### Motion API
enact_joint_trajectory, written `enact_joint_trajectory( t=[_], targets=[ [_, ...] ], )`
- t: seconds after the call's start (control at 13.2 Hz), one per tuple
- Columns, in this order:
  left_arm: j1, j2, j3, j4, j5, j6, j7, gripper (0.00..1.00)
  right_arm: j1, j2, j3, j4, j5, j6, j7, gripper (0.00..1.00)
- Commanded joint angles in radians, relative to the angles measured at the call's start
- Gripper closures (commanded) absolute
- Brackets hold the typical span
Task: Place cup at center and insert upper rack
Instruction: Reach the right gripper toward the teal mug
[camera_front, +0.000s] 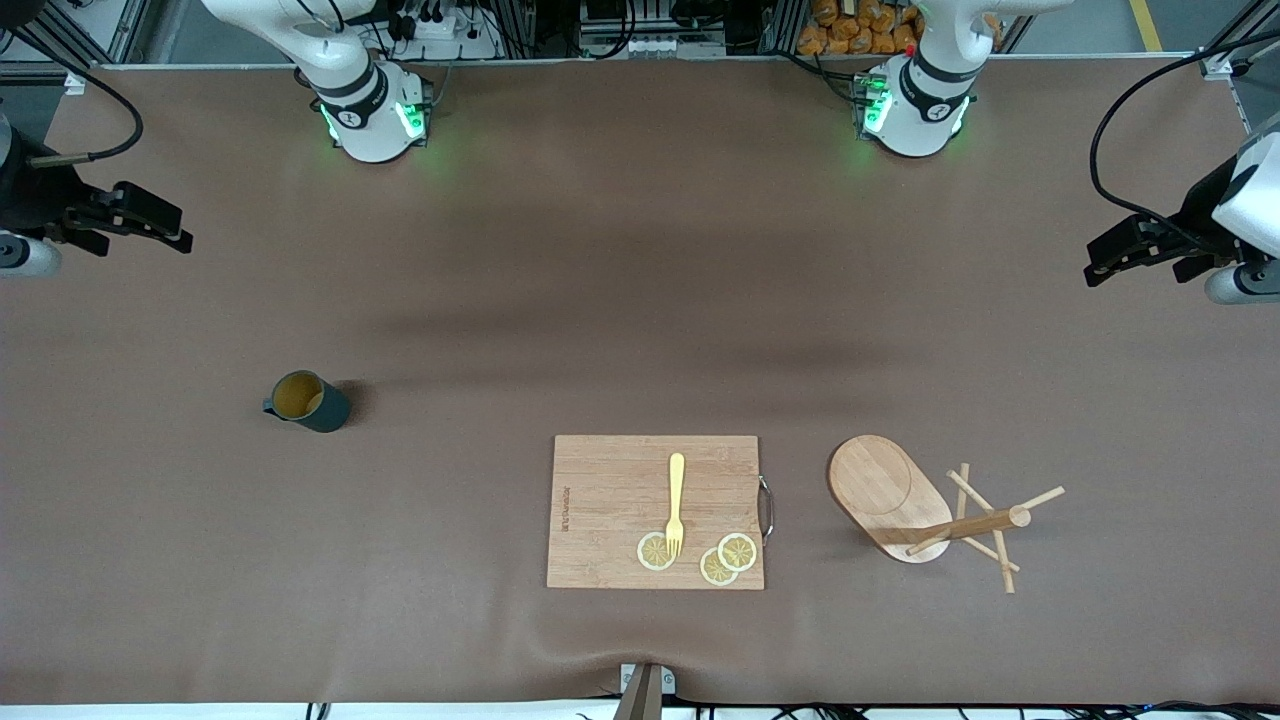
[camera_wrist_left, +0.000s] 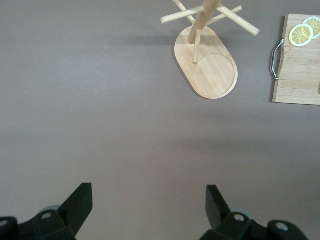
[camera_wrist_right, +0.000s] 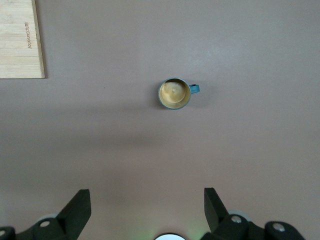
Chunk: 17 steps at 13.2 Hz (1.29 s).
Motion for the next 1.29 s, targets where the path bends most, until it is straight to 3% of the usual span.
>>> enact_joint_trajectory(
  t=[0.0, 0.45, 0.83, 1.21],
  targets=[
    [0.004, 0.001, -0.004, 0.012, -0.002, 0.002, -0.006, 0.00, -0.036, -0.015, 0.001, -0.014, 0.005, 0.003, 0.012, 0.00],
    [0.034, 0.004, -0.004, 0.012, -0.008, 0.000, 0.013, 0.00, -0.041, 0.013, -0.001, -0.028, 0.007, 0.051, 0.013, 0.00],
    [0.023, -0.011, -0.017, 0.012, -0.013, -0.023, 0.013, 0.00, -0.030, 0.177, 0.002, -0.151, 0.016, 0.351, 0.013, 0.00],
    [0.015, 0.001, -0.024, 0.007, -0.016, -0.029, 0.012, 0.00, 0.008, 0.359, 0.005, -0.148, 0.025, 0.473, 0.013, 0.00]
  ],
)
